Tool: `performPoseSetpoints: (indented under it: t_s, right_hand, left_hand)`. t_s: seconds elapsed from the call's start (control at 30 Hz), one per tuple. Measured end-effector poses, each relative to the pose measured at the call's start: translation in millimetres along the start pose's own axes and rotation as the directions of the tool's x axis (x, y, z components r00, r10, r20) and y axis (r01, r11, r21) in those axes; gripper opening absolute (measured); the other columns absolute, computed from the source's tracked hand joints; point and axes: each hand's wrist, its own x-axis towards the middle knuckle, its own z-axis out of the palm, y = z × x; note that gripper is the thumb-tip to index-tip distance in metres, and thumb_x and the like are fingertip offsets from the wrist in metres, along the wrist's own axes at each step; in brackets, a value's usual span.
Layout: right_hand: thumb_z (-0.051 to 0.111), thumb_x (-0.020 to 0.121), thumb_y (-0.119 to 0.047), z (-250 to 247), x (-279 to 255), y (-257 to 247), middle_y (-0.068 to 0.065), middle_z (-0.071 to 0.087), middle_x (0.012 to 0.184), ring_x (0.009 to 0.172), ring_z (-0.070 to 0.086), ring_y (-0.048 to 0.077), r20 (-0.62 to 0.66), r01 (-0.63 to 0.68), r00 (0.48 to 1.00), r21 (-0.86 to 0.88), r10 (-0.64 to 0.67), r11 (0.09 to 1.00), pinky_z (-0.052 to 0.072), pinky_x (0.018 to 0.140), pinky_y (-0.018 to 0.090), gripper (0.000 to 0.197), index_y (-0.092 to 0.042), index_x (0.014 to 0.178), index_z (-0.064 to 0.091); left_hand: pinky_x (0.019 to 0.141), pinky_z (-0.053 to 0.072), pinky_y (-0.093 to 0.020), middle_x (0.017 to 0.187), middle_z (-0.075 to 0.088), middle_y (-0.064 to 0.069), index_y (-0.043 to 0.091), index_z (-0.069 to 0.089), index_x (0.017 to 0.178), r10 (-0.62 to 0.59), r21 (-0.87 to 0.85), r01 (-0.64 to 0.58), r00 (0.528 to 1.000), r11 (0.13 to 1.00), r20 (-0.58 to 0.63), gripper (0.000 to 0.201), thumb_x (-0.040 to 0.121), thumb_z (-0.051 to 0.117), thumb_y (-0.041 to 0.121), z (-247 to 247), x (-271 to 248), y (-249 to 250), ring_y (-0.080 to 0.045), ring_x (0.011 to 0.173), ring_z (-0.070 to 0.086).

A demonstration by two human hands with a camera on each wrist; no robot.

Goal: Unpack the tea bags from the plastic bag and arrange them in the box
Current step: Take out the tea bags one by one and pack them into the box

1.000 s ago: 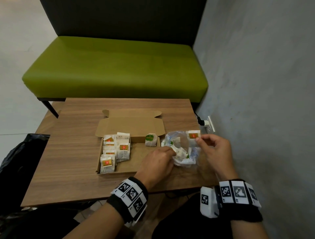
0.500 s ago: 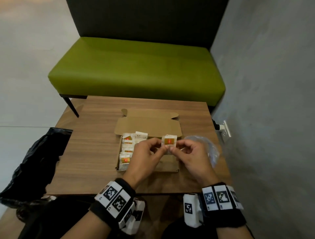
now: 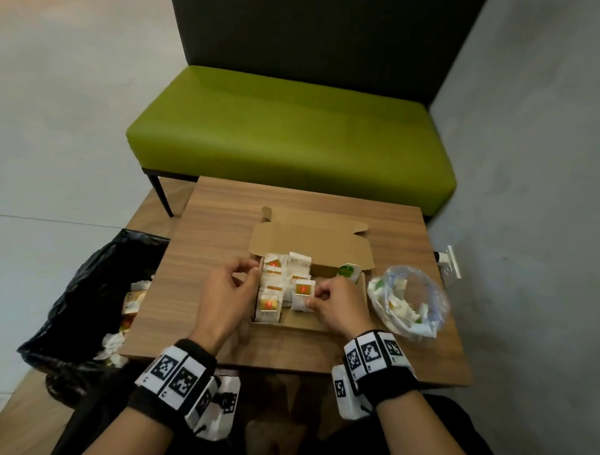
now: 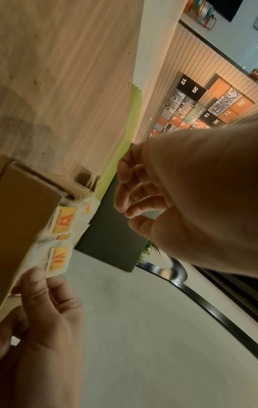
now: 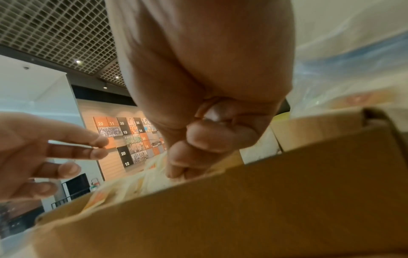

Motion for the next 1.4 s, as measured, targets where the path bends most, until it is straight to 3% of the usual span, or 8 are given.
performPoseSetpoints:
  t_s: [0.33, 0.5, 0.6, 0.7, 0.8, 0.93, 1.2, 1.4]
  right_hand:
    - [0.087, 0.070, -0.038, 15.7, -2.1, -12.2, -0.012, 0.068, 0.073, 0.074, 0.065, 0.009, -0.134, -0.104, 0.987, -0.068, 0.095, 0.992, 0.056, 0.067, 0.031, 0.024, -0.024, 0.069, 0.068]
    - [0.085, 0.073, -0.039, -6.1, -14.9, -15.1, -0.008, 0.070, 0.076, 0.075, 0.066, 0.009, -0.060, -0.090, 0.994, -0.011, 0.089, 0.996, 0.058, 0.072, 0.037, 0.023, -0.022, 0.074, 0.069]
    - [0.077, 0.081, -0.041, -41.1, -31.4, -9.8, -0.011, 0.068, 0.073, 0.071, 0.066, 0.006, -0.156, -0.068, 0.984, 0.088, 0.081, 0.994, 0.060, 0.068, 0.036, 0.017, -0.028, 0.075, 0.068]
    - [0.073, 0.084, -0.035, -82.5, -49.3, 7.2, -0.013, 0.065, 0.066, 0.068, 0.065, 0.009, -0.378, -0.070, 0.921, 0.079, 0.095, 0.994, 0.053, 0.061, 0.030, 0.018, -0.030, 0.069, 0.064]
    - [0.070, 0.085, -0.027, -114.6, -55.1, 41.3, 0.001, 0.068, 0.088, 0.088, 0.062, 0.023, -0.584, -0.142, 0.807, -0.050, 0.086, 0.989, 0.044, 0.070, 0.030, 0.006, -0.024, 0.079, 0.070]
    - [0.069, 0.088, -0.029, -116.8, -39.3, 80.9, 0.009, 0.045, 0.137, 0.128, 0.039, 0.031, -0.390, -0.286, 0.900, -0.191, 0.195, 0.939, 0.038, 0.104, 0.044, 0.007, -0.030, 0.092, 0.074]
    - [0.062, 0.091, -0.017, -99.5, -30.6, 110.7, 0.008, 0.055, 0.121, 0.113, 0.057, 0.031, -0.390, -0.289, 0.892, -0.103, 0.229, 0.952, 0.045, 0.099, 0.050, 0.016, -0.023, 0.101, 0.074]
    - [0.074, 0.082, -0.036, -95.4, -42.5, 89.5, -0.003, 0.034, 0.154, 0.145, 0.023, 0.023, -0.346, -0.162, 0.930, -0.093, 0.121, 0.982, 0.016, 0.115, 0.064, 0.005, -0.038, 0.084, 0.070]
  left_hand:
    - [0.047, 0.046, -0.014, 0.074, 0.071, 0.006, 0.026, 0.068, 0.091, 0.027, 0.046, -0.027, 1.000, 0.999, 0.017, 0.007, 0.093, 0.065, 0.021, 1.3, -5.0, 3.2, -0.003, 0.055, 0.061]
    - [0.053, 0.055, -0.038, 0.065, 0.067, 0.005, 0.030, 0.067, 0.088, 0.052, 0.137, -0.059, 0.997, 0.989, 0.056, 0.007, 0.092, 0.065, 0.025, 9.2, -11.0, 11.8, -0.014, 0.054, 0.063]
    - [0.053, 0.040, -0.019, 0.067, 0.060, 0.015, 0.029, 0.068, 0.092, 0.155, 0.228, -0.188, 0.976, 0.955, 0.152, 0.006, 0.092, 0.064, 0.025, 24.8, -17.6, 29.4, -0.003, 0.056, 0.057]
    - [0.066, 0.044, -0.022, 0.093, 0.064, 0.015, 0.028, 0.067, 0.104, 0.280, 0.296, -0.389, 0.894, 0.873, 0.350, 0.014, 0.091, 0.062, 0.023, 51.1, -25.8, 50.8, -0.005, 0.074, 0.057]
    - [0.077, 0.050, -0.030, 0.119, 0.061, 0.012, 0.030, 0.060, 0.119, 0.372, 0.335, -0.628, 0.725, 0.702, 0.579, 0.031, 0.091, 0.058, 0.019, 86.4, -31.4, 70.7, -0.012, 0.093, 0.062]
    - [0.077, 0.055, -0.039, 0.139, 0.049, 0.004, 0.030, 0.048, 0.134, 0.404, 0.342, -0.821, 0.534, 0.456, 0.743, 0.051, 0.089, 0.060, 0.009, 129.2, -32.5, 85.7, -0.022, 0.109, 0.061]
    - [0.082, 0.053, -0.034, 0.131, 0.038, -0.009, 0.014, 0.063, 0.118, 0.352, 0.492, -0.789, 0.608, 0.369, 0.712, 0.026, 0.095, 0.058, 0.024, 146.7, -33.1, 79.5, -0.025, 0.116, 0.044]
    - [0.084, 0.053, -0.032, 0.124, 0.036, -0.005, 0.025, 0.055, 0.132, 0.329, 0.473, -0.750, 0.640, 0.462, 0.694, 0.040, 0.094, 0.061, 0.034, 145.7, -42.5, 60.8, -0.020, 0.114, 0.043]
